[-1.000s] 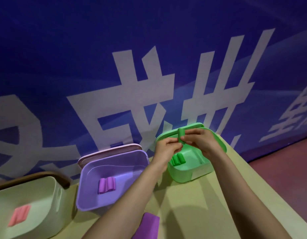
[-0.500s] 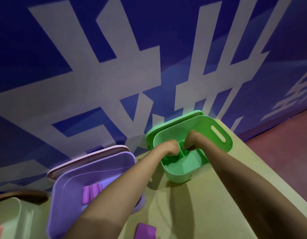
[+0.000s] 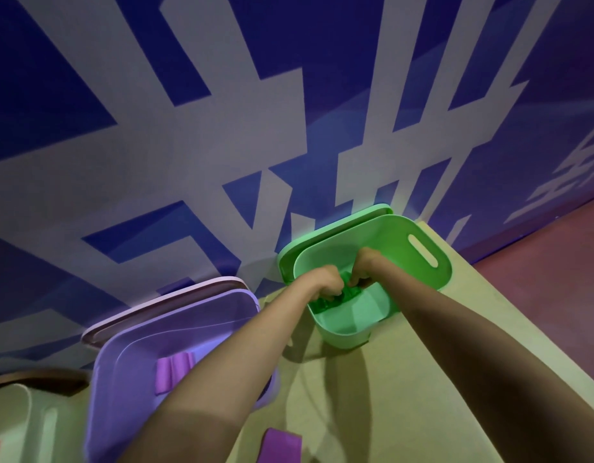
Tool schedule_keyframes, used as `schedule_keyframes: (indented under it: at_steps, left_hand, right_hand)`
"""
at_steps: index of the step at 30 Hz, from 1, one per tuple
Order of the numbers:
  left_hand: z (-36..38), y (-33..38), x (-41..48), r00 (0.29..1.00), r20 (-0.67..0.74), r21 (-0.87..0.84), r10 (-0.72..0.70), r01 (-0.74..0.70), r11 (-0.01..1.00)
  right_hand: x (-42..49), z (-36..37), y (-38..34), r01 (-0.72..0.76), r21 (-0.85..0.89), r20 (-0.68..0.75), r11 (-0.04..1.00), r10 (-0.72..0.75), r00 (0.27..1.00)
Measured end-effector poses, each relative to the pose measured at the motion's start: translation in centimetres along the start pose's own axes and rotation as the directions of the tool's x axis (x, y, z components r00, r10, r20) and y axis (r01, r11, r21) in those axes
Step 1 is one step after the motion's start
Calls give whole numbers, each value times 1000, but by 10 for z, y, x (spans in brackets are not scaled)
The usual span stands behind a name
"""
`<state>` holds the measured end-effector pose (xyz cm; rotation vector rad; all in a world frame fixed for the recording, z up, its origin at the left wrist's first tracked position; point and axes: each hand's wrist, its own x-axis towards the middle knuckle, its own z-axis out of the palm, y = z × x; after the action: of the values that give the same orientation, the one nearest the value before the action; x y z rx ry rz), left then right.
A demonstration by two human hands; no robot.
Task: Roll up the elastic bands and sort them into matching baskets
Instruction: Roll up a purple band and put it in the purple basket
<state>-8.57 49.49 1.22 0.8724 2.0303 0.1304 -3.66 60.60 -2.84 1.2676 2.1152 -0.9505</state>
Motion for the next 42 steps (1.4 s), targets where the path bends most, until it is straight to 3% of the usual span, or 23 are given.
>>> schedule_keyframes:
  at_steps: [6,9,12,15,19,25,28,31,36,39,42]
  left_hand:
    - [-2,1,-12,998,-60,-71,3,-7,997]
    - [-10,0,-35,993,-114,-176,35,-55,983]
    - [-18,-6,-85,969,-216,-354,124,-196,914]
    - [-18,-28,-151,914,-367,-501,175,-353,790]
    - [-3,-80,-250,807,-576,-575,131,-514,637]
    - [50,-172,-333,691,-722,-604,-21,-616,505]
    - [87,-210,-345,674,-733,-623,-92,-610,491]
    - [132,-243,-337,708,-691,-676,-150,-558,481]
    - [210,-279,-288,771,-620,-705,-143,-469,532]
    - [249,-280,-252,775,-625,-616,-92,-418,668]
    - [280,-276,-226,723,-691,-377,-1,-359,854]
  right_hand:
    - [-23,-12,2,55,52,-36,997,-54,998]
    - [-49,-24,3,104,202,-110,974,-82,990]
    - [-101,-35,0,258,375,-209,891,-190,959]
    - [-173,-32,-5,457,437,-316,775,-344,884]
    - [-275,0,-17,673,433,-403,599,-539,740]
    - [-347,94,-42,800,450,-381,396,-725,574]
    - [-346,157,-49,790,460,-345,405,-739,579]
    - [-329,224,-42,746,461,-288,481,-714,638]
    - [-286,303,-4,725,192,-323,661,-655,683]
    - [-256,334,26,686,-43,-404,727,-640,653]
    - [-234,360,49,635,-94,-503,766,-587,634]
